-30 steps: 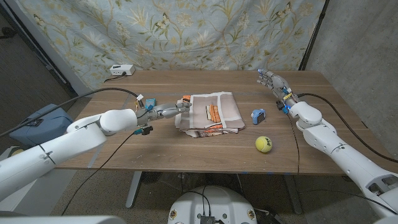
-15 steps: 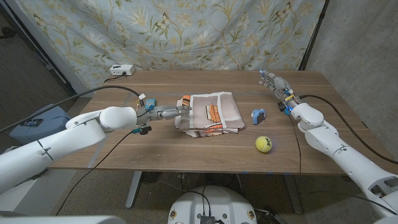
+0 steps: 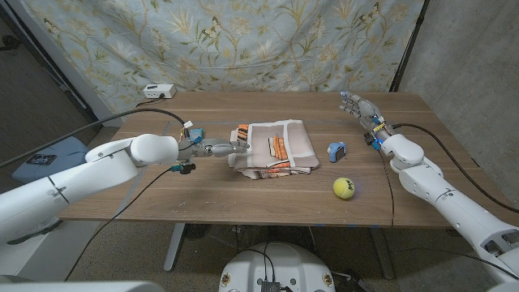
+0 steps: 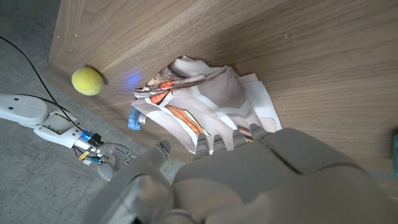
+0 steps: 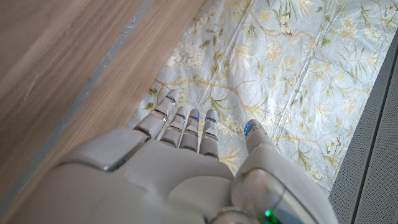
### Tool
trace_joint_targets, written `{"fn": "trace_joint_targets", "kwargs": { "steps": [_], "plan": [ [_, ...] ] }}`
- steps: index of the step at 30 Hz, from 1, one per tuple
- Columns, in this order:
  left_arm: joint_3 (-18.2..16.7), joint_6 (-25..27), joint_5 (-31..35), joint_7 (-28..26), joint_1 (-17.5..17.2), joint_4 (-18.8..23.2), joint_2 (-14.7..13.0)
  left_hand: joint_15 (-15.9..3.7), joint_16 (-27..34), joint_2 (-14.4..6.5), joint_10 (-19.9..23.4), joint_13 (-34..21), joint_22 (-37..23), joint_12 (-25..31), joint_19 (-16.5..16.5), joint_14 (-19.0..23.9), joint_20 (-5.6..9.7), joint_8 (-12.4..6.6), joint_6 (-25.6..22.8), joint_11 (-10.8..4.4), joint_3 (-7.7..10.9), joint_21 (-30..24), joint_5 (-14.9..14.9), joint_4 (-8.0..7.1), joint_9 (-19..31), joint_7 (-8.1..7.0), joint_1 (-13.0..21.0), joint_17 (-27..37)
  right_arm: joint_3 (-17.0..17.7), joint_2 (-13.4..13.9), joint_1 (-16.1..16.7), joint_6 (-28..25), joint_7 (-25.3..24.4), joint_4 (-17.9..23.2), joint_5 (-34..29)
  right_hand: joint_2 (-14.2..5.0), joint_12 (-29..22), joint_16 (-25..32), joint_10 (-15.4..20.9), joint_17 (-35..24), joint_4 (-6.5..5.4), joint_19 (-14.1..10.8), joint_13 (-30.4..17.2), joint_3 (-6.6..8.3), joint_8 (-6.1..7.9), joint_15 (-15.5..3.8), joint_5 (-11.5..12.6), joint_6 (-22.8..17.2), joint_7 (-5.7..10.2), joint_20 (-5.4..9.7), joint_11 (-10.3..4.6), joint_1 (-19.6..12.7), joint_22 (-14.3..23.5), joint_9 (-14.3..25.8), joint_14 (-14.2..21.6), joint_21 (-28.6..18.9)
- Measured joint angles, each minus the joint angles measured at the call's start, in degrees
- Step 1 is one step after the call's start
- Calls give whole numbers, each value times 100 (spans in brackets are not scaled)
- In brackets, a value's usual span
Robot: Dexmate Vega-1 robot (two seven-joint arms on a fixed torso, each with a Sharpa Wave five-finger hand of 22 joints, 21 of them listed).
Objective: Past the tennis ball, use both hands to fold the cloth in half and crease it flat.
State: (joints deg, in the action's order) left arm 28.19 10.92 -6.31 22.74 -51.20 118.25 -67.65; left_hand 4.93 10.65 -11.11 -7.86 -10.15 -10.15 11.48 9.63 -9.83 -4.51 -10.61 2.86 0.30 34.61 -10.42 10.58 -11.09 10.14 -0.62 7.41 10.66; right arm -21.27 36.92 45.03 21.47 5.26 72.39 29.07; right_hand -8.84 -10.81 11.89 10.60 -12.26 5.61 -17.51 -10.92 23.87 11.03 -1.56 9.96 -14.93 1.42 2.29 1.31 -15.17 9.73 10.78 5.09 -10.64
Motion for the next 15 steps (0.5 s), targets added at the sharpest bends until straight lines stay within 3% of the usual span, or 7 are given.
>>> {"fn": "trace_joint_targets", "kwargs": {
  "steps": [15],
  "plan": [
    [45,178,-4,205,70,73,-79,-1,0,13,92,0,0,39,0,0,0,2,-61,30,15,0,0,-15,0,0,-124,1,-10,9,-49,5,4,-42,-48,0,0,0,0,0,0,38,0,0,0,31,0,0,0,-4,0,0,-14,0,-31,0]
  ]
}}
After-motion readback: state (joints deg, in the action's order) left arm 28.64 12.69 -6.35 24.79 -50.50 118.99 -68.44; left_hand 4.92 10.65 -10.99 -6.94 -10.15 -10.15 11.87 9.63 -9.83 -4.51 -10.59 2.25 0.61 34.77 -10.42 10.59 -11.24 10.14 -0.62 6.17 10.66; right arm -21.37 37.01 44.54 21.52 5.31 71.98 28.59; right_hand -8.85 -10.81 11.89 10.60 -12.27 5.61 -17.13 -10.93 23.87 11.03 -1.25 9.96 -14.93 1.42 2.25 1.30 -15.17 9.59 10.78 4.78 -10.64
